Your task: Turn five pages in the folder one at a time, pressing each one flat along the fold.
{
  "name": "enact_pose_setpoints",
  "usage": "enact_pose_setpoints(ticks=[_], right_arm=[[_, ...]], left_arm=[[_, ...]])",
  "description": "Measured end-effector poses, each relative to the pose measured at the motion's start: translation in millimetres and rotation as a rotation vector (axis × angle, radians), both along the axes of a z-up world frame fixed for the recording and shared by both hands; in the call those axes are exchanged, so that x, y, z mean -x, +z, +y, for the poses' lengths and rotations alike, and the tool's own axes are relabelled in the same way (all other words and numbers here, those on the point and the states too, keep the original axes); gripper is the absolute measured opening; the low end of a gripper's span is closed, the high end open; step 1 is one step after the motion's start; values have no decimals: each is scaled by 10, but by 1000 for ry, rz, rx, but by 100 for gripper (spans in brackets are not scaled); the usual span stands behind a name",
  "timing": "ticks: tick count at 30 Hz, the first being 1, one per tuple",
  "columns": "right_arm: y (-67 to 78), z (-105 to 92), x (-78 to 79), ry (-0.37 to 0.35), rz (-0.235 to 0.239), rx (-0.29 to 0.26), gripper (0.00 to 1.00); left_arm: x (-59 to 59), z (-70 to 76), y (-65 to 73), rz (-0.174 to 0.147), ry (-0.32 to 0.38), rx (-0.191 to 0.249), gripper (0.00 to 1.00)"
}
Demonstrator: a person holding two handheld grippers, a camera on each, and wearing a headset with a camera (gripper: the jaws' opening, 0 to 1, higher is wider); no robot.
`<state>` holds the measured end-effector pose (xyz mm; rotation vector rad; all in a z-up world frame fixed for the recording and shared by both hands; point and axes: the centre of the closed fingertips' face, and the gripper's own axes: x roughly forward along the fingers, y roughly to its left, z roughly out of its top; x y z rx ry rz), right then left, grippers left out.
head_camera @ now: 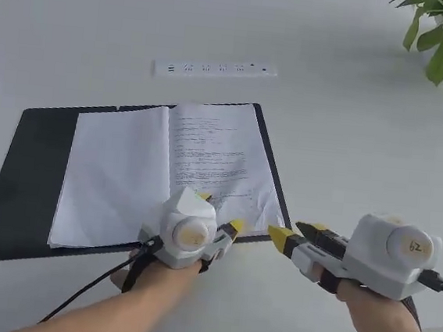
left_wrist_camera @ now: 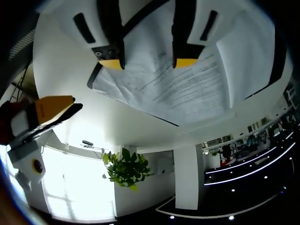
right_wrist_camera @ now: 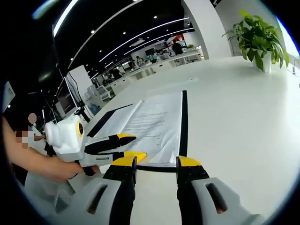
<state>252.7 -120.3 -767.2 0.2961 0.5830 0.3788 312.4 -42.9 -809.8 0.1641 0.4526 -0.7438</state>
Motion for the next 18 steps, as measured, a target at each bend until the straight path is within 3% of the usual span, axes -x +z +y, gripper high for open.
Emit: enact_pose_setpoints(ticks=[9, 15, 17, 18], right_arm=[[10, 10, -39, 6, -5, 12, 32], [16, 47, -96, 16, -11, 19, 32], [14, 65, -111, 21, -12, 19, 32], [15, 71, -116, 23, -10, 19, 32]], left_arm=[[-96, 98, 13, 20, 39, 39, 21], [-87, 90, 19, 35, 51, 63, 21], [-90, 88, 36, 56, 71, 98, 22], [-86, 71, 55, 76, 84, 145, 23]])
